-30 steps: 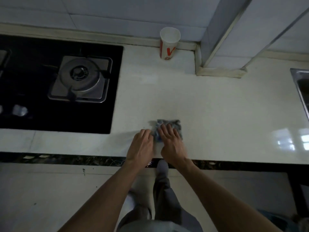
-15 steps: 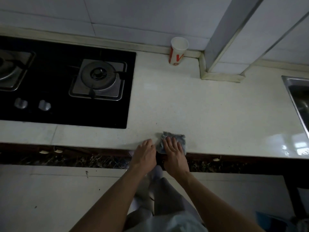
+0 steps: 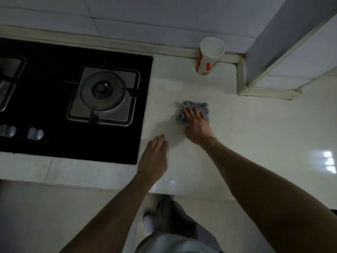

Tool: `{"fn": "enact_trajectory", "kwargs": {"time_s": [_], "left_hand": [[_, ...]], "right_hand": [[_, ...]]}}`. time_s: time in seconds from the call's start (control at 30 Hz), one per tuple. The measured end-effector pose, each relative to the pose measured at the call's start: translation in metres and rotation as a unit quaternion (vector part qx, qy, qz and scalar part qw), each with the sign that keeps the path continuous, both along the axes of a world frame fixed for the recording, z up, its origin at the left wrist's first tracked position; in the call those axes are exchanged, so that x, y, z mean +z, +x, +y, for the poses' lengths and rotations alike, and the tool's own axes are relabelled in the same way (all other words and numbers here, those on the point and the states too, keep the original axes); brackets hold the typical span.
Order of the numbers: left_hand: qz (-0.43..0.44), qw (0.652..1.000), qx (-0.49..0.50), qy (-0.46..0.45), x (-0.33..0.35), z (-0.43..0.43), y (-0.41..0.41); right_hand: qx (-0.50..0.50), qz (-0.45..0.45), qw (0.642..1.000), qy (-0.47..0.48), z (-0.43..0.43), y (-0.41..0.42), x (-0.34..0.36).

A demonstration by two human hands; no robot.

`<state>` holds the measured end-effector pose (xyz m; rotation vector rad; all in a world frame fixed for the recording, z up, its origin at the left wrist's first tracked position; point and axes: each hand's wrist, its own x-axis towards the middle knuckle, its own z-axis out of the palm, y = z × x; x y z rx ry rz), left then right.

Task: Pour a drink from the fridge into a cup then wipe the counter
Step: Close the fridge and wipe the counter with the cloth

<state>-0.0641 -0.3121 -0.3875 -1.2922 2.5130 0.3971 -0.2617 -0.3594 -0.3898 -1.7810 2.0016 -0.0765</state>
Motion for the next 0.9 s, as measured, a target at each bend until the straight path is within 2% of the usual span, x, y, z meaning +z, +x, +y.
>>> {"fn": "enact_trajectory", "kwargs": {"time_s": [0.27, 0.37, 0.73, 0.9], "left_hand": [[0.026, 0.997, 0.063, 0.030, 0.007, -0.062, -0.025], [0.021, 0.995, 0.087, 0.044, 0.007, -0.061, -0.031], [0.067, 0.990, 0.093, 0.078, 0.012, -0.067, -0.023], [0.091, 0.986, 0.062, 0.126, 0.020, -0.080, -0.011]], "right_hand": [[0.006, 0.001, 1.000, 0.010, -0.107, -0.022, -0.005], [-0.010, 0.001, 1.000, -0.028, -0.121, -0.020, -0.010], [-0.021, -0.005, 0.999, -0.024, -0.130, -0.019, -0.009], [-0.022, 0.001, 1.000, -0.021, -0.083, 0.004, -0.006]]}}
